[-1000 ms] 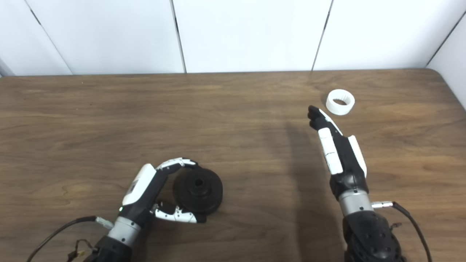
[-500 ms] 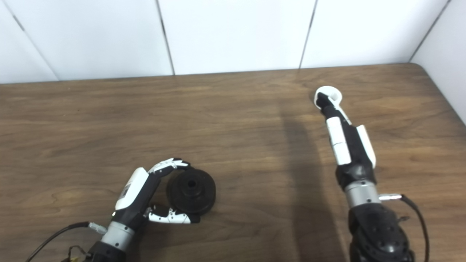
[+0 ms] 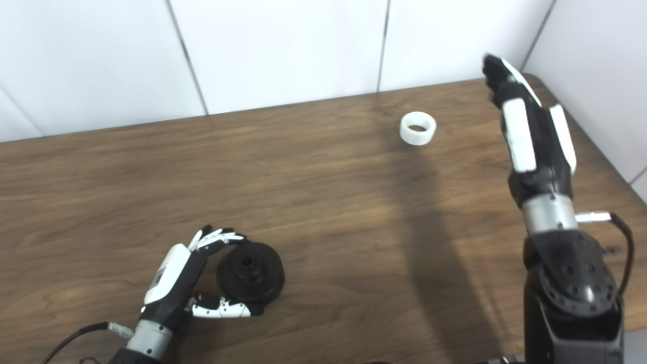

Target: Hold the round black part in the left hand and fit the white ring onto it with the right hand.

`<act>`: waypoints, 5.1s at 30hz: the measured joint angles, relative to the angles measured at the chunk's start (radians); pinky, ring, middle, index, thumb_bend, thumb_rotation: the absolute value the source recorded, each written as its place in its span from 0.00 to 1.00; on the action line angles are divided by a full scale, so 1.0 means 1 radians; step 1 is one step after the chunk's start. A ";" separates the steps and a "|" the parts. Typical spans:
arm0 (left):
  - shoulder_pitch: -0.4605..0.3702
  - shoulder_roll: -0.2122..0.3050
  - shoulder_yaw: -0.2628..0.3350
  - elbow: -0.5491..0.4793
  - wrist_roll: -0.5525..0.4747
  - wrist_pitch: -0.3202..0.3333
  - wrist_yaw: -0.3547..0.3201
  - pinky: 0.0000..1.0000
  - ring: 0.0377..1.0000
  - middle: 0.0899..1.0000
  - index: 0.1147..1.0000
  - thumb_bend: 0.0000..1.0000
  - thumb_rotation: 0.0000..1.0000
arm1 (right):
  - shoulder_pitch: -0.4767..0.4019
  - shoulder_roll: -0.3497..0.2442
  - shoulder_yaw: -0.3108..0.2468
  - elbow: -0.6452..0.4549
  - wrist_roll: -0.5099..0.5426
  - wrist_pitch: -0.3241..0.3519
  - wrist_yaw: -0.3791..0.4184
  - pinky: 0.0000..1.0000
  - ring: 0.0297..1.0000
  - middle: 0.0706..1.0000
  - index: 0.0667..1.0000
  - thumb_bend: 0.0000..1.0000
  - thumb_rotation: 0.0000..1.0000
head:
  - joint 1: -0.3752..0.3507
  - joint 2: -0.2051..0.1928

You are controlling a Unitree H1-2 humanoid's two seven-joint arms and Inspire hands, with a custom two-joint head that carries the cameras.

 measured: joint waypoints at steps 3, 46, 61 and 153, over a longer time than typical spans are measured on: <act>-0.006 0.004 -0.002 0.008 0.000 -0.006 0.002 1.00 0.89 0.78 0.42 0.52 0.05 | -0.010 -0.029 0.004 0.000 -0.011 0.000 -0.010 0.98 0.95 0.89 0.87 0.59 1.00 | -0.014 -0.017; 0.001 0.024 -0.014 0.045 0.022 -0.068 0.066 1.00 0.85 0.75 0.42 0.52 0.05 | -0.465 -0.249 0.308 0.730 -0.771 0.000 0.524 0.92 0.94 0.90 0.85 0.99 0.29 | -0.106 -0.166; 0.005 0.024 -0.020 0.045 0.038 -0.070 0.084 1.00 0.85 0.76 0.42 0.52 0.05 | -0.544 -0.230 0.407 0.929 -0.787 0.000 0.490 1.00 0.99 0.93 0.87 1.00 0.27 | -0.103 -0.175; 0.018 0.007 -0.031 0.001 0.085 -0.022 0.062 1.00 0.86 0.76 0.42 0.52 0.05 | -0.518 -0.312 0.544 0.953 -0.753 -0.041 0.343 1.00 0.91 0.81 0.45 0.52 0.14 | 0.010 -0.100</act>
